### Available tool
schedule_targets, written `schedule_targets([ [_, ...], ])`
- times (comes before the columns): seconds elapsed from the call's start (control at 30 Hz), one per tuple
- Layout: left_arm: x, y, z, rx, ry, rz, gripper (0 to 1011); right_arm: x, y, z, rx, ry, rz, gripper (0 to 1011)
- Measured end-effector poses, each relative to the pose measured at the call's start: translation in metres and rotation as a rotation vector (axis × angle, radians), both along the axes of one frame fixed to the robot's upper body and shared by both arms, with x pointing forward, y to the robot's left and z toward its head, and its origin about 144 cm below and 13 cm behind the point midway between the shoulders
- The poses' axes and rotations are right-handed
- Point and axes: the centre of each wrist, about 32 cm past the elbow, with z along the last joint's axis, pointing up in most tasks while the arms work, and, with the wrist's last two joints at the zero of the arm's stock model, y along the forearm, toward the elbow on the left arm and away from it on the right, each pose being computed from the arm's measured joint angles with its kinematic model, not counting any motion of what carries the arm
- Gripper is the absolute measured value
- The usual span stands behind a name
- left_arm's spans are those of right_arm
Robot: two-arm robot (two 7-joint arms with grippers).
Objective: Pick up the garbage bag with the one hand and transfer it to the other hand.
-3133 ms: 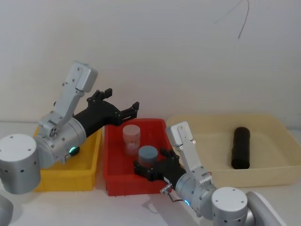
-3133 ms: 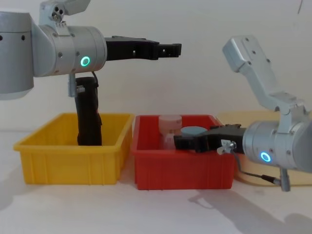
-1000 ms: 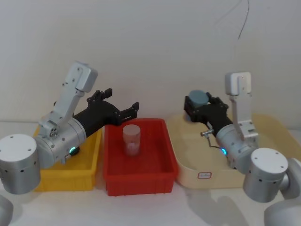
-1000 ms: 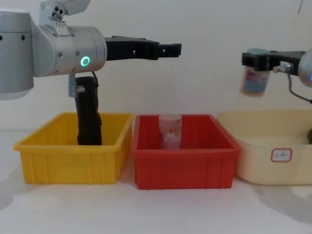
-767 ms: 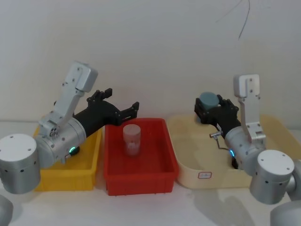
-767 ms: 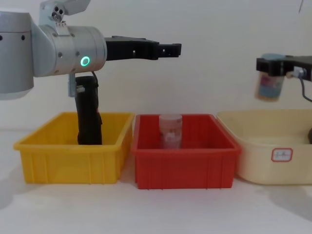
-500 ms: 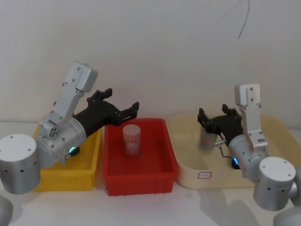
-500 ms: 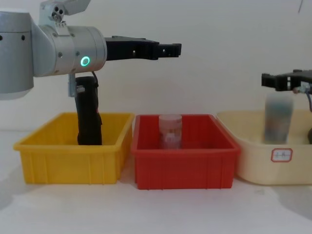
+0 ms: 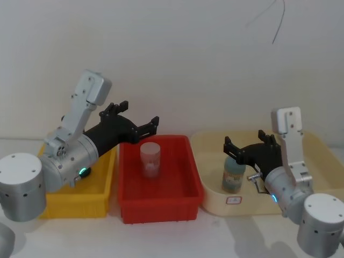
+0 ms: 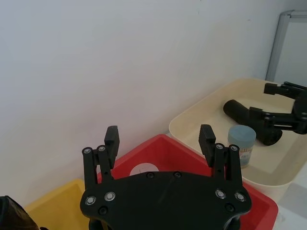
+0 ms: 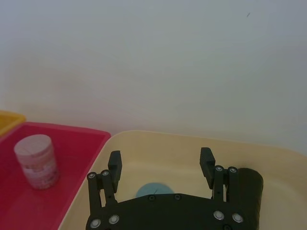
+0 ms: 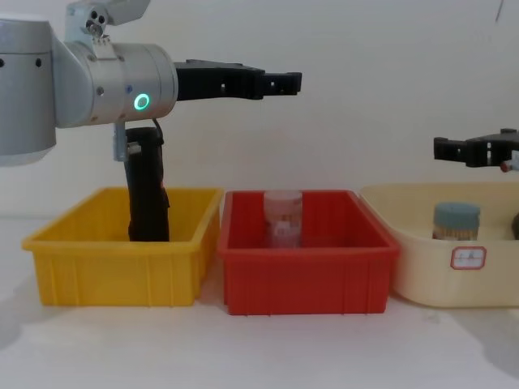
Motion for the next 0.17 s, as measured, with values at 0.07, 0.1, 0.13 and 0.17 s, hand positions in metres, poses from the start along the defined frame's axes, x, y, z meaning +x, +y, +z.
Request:
schedule_targets([
  [0.07, 0.000, 0.000, 0.000, 0.000, 0.000, 0.000, 1001, -0.006, 0.001, 0.001, 0.007, -0.003, 0.002, 1001],
  [0.1, 0.000, 0.000, 0.000, 0.000, 0.000, 0.000, 1001, -0.008, 0.001, 0.001, 0.009, -0.003, 0.003, 1001],
  [0.13, 0.000, 0.000, 0.000, 0.000, 0.000, 0.000, 1001, -0.009, 0.001, 0.002, 0.012, -0.005, 0.004, 1001],
  [0.17, 0.000, 0.000, 0.000, 0.000, 0.000, 0.000, 1001, -0.012, 0.002, 0.003, 0.015, -0.006, 0.005, 1001],
])
